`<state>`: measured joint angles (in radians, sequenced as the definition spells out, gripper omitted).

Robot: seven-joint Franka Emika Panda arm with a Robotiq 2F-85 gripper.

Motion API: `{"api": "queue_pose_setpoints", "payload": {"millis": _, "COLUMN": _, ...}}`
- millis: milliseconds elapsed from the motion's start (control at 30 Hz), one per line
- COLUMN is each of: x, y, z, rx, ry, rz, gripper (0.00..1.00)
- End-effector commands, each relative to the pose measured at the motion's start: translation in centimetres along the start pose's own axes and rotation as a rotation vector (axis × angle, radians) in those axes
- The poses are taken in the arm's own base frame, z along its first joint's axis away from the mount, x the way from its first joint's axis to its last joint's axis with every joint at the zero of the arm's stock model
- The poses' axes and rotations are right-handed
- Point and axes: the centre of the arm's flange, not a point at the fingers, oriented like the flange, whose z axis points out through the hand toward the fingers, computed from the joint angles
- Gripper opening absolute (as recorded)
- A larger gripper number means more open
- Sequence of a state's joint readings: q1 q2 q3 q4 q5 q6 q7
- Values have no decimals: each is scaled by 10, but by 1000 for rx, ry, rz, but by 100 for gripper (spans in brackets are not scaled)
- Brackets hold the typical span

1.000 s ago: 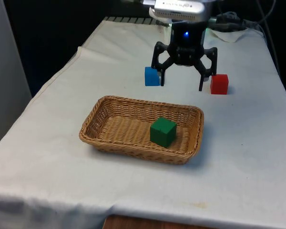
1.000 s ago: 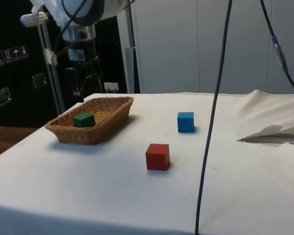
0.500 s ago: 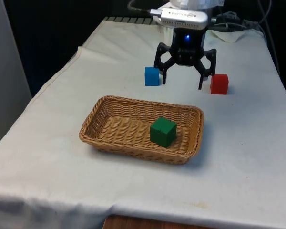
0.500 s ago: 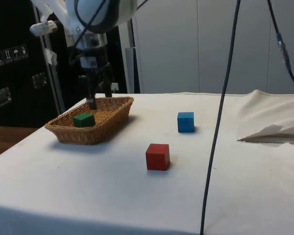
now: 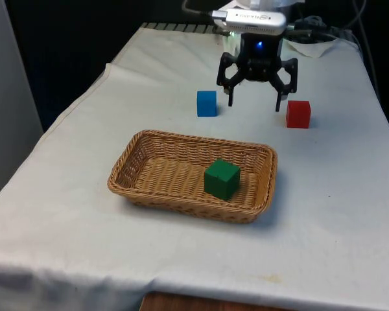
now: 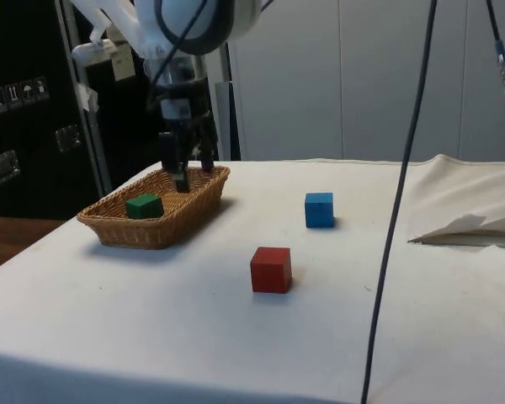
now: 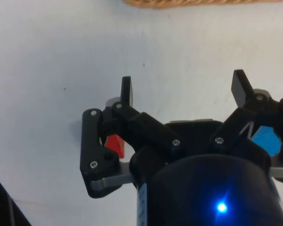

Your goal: Pick up exactly two blocks and place them into the basket.

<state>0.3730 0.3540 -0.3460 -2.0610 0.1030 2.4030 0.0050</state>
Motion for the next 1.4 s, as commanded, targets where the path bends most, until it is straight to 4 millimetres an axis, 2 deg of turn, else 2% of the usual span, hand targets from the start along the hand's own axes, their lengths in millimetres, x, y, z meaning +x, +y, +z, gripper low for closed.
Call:
{"api": "queue_pose_setpoints", "payload": {"millis": 0, "x": -8, "y": -3, "z": -1, "rx": 3, "ry": 8, "rz": 2, "gripper": 100}}
{"api": "queue_pose_setpoints", "payload": {"millis": 133, "x": -20, "y": -7, "z": 2, "rx": 16, "ry": -1, "rz": -1, "gripper": 100}}
{"api": "queue_pose_setpoints", "payload": {"millis": 167, "x": -16, "y": -5, "z": 2, "rx": 14, "ry": -9, "rz": -3, "gripper": 100}}
{"api": "queue_pose_setpoints", "payload": {"millis": 233, "x": -30, "y": -10, "z": 4, "rx": 24, "ry": -8, "rz": -2, "gripper": 100}}
{"api": "queue_pose_setpoints", "payload": {"millis": 467, "x": -53, "y": -18, "z": 7, "rx": 41, "ry": -22, "rz": -7, "gripper": 100}}
{"api": "queue_pose_setpoints", "payload": {"millis": 500, "x": -51, "y": -17, "z": 7, "rx": 40, "ry": -32, "rz": -11, "gripper": 100}}
{"api": "queue_pose_setpoints", "payload": {"millis": 800, "x": -90, "y": -34, "z": 12, "rx": 72, "ry": -43, "rz": -15, "gripper": 100}}
{"api": "queue_pose_setpoints", "payload": {"millis": 833, "x": -87, "y": -32, "z": 12, "rx": 64, "ry": -52, "rz": -19, "gripper": 100}}
{"api": "queue_pose_setpoints", "payload": {"millis": 1133, "x": -117, "y": -52, "z": 20, "rx": 105, "ry": -49, "rz": -24, "gripper": 100}}
{"api": "queue_pose_setpoints", "payload": {"millis": 1167, "x": -114, "y": -49, "z": 21, "rx": 95, "ry": -58, "rz": -27, "gripper": 100}}
{"api": "queue_pose_setpoints", "payload": {"millis": 1367, "x": -129, "y": -67, "z": 30, "rx": 127, "ry": -47, "rz": -35, "gripper": 100}}
